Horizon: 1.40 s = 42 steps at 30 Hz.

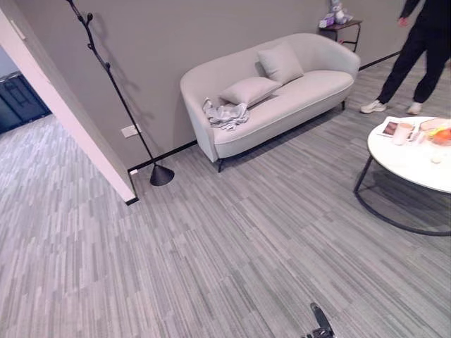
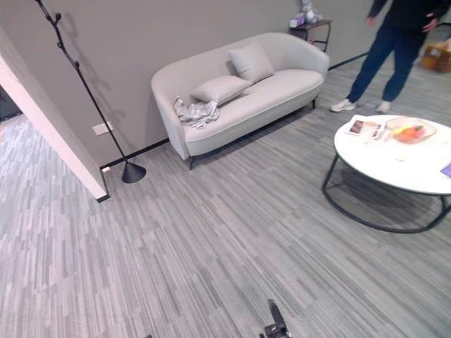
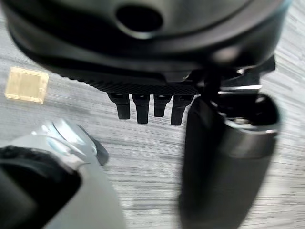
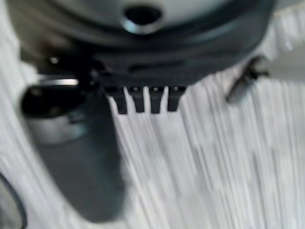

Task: Hang the clothes on the sofa on the clothes rack.

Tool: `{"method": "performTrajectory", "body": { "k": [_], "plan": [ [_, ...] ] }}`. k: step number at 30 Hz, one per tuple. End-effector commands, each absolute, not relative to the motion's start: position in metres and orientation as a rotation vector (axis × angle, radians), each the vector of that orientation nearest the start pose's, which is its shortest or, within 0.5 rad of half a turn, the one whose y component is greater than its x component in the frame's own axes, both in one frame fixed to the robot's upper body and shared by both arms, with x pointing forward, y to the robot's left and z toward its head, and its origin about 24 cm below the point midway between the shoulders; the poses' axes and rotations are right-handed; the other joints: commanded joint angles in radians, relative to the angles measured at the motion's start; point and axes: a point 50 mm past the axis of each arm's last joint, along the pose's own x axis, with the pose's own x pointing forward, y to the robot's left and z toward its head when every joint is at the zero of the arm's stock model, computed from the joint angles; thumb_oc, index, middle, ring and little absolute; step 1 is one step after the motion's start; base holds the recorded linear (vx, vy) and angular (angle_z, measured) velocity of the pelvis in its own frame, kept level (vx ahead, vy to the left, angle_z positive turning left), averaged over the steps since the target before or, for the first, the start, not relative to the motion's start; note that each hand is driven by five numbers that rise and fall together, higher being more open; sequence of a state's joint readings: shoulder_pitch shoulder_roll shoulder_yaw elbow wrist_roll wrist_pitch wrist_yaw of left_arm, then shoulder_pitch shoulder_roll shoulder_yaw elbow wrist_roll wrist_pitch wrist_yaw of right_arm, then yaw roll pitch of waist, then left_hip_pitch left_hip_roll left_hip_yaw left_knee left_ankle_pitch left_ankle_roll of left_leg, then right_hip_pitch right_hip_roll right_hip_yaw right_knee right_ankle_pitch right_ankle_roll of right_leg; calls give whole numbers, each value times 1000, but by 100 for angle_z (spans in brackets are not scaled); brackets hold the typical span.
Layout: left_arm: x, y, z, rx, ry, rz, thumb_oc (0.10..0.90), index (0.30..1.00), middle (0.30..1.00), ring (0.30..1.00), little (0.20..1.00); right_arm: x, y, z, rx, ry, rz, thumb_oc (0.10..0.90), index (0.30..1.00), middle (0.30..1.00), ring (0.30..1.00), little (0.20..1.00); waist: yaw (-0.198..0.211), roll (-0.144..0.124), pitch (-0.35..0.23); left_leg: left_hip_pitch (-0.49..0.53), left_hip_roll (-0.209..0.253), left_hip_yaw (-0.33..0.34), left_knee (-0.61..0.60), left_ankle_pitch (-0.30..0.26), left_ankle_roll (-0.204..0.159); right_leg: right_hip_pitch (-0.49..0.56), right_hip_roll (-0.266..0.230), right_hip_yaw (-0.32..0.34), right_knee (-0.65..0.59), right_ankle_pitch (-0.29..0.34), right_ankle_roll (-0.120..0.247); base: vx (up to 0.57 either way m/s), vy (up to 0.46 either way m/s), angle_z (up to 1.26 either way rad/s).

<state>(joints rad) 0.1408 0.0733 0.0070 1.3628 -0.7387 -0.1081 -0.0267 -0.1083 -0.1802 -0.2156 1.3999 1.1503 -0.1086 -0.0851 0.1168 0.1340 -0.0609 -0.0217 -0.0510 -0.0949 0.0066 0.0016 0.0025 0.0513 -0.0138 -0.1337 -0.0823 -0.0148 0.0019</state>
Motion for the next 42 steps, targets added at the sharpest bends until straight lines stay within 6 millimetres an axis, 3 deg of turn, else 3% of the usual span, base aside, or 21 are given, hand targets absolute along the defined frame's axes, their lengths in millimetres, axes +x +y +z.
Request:
{"method": "performTrajectory", "body": {
  "k": [1, 9, 16, 31, 42],
  "plan": [
    [3, 179, -181, -516, 1339, 634, 800, 900, 900, 900, 900, 59, -228, -171, 875, 1028, -1109, 800, 900, 900, 900, 900, -26, -65, 6, 2, -24, -85, -84, -9, -5, -40, -18, 0, -5, -52, 65, 29, -20, -4],
    [14, 182, -181, -560, 1288, 647, 800, 900, 900, 900, 900, 62, -200, -175, 867, 1085, -950, 800, 900, 900, 900, 900, -38, -74, 25, -6, -20, -76, -91, -1, -9, -51, -16, 20, -5, -47, 68, -17, -28, -12],
    [24, 179, -180, -546, 1262, 573, 800, 900, 900, 900, 900, 62, -197, -176, 816, 1106, -863, 800, 900, 900, 900, 900, -45, -75, 28, -1, -21, -68, -87, -6, -9, -49, -15, 30, -5, -47, 68, -21, -20, -9],
    [16, 183, -180, -534, 1289, 572, 800, 900, 900, 900, 900, 47, -197, -177, 773, 1149, -828, 800, 900, 900, 900, 900, -58, -76, 19, 12, -26, -57, -88, -14, -4, -41, -19, 33, -5, -46, 71, 1, 0, -1],
    [20, 183, -180, -520, 1287, 545, 800, 900, 900, 900, 900, 53, -202, -176, 779, 1122, -810, 800, 900, 900, 900, 900, -64, -82, 21, 19, -34, -56, -86, -25, 5, -36, -26, 33, -5, -43, 76, 18, 37, 0]
  ]
}}
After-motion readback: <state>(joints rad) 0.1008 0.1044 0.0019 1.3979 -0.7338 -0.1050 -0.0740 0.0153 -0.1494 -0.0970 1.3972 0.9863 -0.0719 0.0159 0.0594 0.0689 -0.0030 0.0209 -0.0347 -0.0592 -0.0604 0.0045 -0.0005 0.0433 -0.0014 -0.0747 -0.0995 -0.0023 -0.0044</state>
